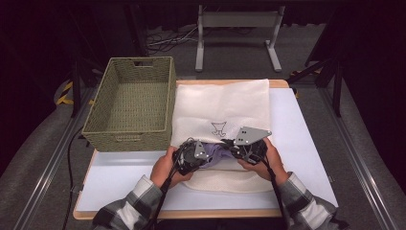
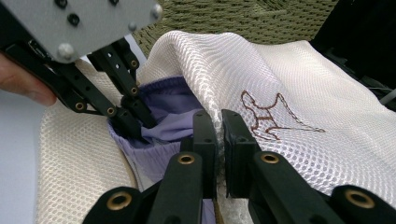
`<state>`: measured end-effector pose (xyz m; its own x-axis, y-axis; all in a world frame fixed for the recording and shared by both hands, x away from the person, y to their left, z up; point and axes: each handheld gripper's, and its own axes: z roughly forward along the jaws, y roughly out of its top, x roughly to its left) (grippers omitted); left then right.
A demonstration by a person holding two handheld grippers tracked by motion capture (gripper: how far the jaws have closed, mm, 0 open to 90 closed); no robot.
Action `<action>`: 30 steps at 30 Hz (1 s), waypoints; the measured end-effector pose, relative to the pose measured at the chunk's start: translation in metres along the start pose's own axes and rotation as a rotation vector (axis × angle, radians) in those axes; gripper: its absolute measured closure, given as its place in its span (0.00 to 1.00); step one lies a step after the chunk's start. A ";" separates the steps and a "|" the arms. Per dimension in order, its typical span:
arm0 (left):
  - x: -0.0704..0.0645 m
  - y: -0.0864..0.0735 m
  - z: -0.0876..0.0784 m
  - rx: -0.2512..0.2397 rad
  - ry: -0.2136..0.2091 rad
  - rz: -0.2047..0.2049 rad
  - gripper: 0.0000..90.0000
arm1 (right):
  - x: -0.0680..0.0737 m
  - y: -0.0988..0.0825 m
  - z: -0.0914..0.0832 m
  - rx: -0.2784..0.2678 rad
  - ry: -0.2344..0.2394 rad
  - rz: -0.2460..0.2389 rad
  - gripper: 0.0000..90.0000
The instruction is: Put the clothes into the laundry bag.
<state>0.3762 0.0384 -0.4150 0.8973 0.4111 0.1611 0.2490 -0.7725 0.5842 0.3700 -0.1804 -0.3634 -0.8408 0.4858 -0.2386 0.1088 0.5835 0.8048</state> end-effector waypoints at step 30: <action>0.011 0.036 0.039 -0.208 0.173 -0.184 0.95 | 0.001 -0.009 0.006 0.034 0.055 0.033 0.96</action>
<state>0.4094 -0.0037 -0.4231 0.7646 0.6243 0.1599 0.3051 -0.5692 0.7635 0.3711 -0.1816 -0.3741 -0.8643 0.4692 -0.1812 0.1540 0.5898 0.7927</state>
